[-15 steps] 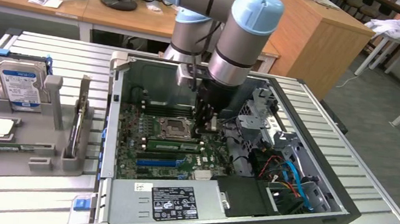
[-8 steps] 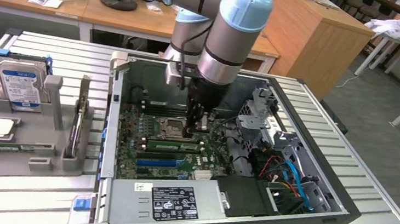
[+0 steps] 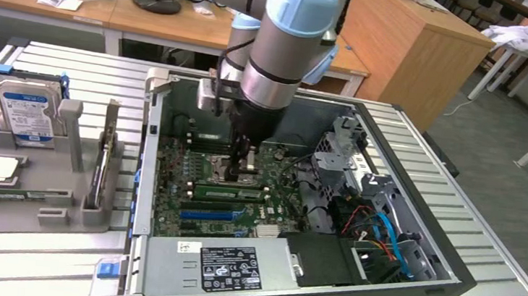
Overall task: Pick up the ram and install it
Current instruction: 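Press down the ram until it locks into place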
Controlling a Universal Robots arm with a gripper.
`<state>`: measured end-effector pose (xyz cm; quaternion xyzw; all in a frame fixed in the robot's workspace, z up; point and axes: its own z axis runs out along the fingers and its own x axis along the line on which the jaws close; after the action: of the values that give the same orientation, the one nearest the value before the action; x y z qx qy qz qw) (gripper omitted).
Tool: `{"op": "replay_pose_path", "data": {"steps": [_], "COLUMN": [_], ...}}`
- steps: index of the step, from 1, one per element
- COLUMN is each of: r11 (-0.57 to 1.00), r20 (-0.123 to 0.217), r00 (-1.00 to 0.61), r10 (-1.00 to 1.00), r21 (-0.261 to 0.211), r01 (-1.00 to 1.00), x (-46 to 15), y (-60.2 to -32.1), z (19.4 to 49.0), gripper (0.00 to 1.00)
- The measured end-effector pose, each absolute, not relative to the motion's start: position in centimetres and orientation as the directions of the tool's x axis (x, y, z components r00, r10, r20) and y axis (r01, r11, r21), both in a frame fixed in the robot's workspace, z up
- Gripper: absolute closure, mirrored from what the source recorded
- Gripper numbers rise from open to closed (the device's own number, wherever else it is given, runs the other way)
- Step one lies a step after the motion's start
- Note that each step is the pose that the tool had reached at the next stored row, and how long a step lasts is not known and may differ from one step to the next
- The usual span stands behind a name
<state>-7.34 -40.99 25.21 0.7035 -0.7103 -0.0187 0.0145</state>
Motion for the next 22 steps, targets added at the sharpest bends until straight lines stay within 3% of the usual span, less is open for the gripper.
{"op": "replay_pose_path", "data": {"steps": [22], "r11": [0.009], "r20": [-0.006], "r00": [-0.010], "r10": [-1.000], "r21": [0.047], "r01": [-0.999], "x": [-8.53], "y": [-41.17], "z": [24.87], "gripper": [0.89]}}
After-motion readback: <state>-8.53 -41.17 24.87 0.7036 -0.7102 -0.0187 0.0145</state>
